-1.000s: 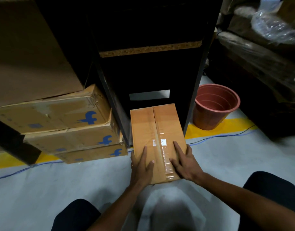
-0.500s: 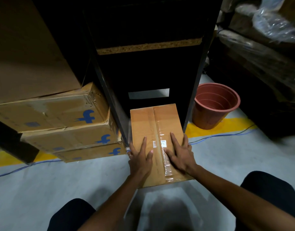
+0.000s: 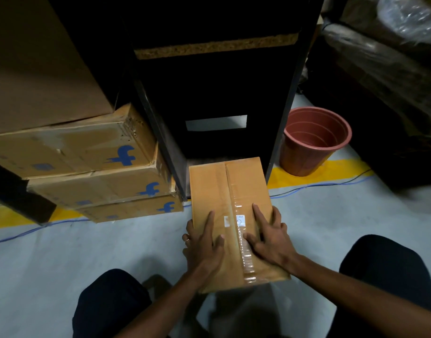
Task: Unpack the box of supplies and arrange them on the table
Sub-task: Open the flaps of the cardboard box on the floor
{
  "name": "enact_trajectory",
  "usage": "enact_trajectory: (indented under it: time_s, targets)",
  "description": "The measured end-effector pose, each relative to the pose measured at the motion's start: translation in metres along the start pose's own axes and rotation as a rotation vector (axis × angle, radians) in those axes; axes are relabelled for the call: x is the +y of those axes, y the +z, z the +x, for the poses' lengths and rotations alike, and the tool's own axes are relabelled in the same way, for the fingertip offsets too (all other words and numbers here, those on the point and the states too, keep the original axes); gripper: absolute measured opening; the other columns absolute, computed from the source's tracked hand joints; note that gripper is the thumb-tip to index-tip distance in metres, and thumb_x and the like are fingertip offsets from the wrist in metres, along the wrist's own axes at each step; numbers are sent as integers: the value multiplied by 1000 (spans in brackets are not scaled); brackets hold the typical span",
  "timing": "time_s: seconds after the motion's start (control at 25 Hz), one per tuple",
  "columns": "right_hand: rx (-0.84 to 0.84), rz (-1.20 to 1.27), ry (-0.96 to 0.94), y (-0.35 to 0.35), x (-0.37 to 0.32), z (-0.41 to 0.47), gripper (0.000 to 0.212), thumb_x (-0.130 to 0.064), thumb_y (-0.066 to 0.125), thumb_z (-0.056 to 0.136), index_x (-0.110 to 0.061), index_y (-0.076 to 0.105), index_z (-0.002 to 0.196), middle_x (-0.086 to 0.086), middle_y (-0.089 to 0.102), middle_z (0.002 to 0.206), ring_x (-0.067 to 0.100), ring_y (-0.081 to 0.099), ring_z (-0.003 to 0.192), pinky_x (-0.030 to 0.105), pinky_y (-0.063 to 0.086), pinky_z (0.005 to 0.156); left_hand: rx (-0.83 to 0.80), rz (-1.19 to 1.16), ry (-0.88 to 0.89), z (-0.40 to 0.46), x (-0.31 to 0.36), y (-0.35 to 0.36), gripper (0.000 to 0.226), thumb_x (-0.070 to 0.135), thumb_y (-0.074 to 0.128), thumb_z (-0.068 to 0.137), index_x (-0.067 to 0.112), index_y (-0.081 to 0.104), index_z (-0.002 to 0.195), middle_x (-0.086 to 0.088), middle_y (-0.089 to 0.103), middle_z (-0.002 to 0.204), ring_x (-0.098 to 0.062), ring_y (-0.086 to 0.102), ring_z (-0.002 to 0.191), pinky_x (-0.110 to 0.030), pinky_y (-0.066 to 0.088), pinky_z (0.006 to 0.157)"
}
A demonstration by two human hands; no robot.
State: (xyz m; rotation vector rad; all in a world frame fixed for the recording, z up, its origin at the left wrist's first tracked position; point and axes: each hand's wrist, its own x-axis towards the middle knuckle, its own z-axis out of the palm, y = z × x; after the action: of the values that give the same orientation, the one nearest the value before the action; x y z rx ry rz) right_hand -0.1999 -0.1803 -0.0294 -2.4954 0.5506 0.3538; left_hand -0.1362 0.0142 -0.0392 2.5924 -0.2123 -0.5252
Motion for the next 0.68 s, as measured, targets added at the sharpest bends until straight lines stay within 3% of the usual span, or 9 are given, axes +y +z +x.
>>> enact_trajectory:
  time_s: [0.16, 0.32, 0.68]
  targets:
    - [-4, 9, 44, 3, -8, -4, 104, -70, 59, 81, -49, -14, 151, 6, -11, 157, 44, 31, 134, 52, 38, 110, -69, 52, -14, -8, 8, -3, 89, 73, 43, 88, 52, -19, 148, -8, -18, 158, -36, 10, 146, -57, 25, 114]
    - [60, 27, 63, 4, -19, 6, 97, -75, 48, 85, -46, -15, 152, 13, -11, 159, 44, 26, 139, 54, 35, 111, 2, -19, -44, 4, 28, -8, 109, 79, 54, 77, 45, -20, 150, -12, -25, 159, -39, 6, 148, -58, 23, 115]
    - [68, -14, 106, 12, -21, -3, 93, -70, 46, 89, -44, -15, 153, 16, -1, 155, 45, 33, 129, 53, 39, 104, 24, -21, -104, -6, 27, 0, 121, 87, 58, 63, 53, -24, 145, -9, -3, 156, -41, 22, 140, -60, 32, 108]
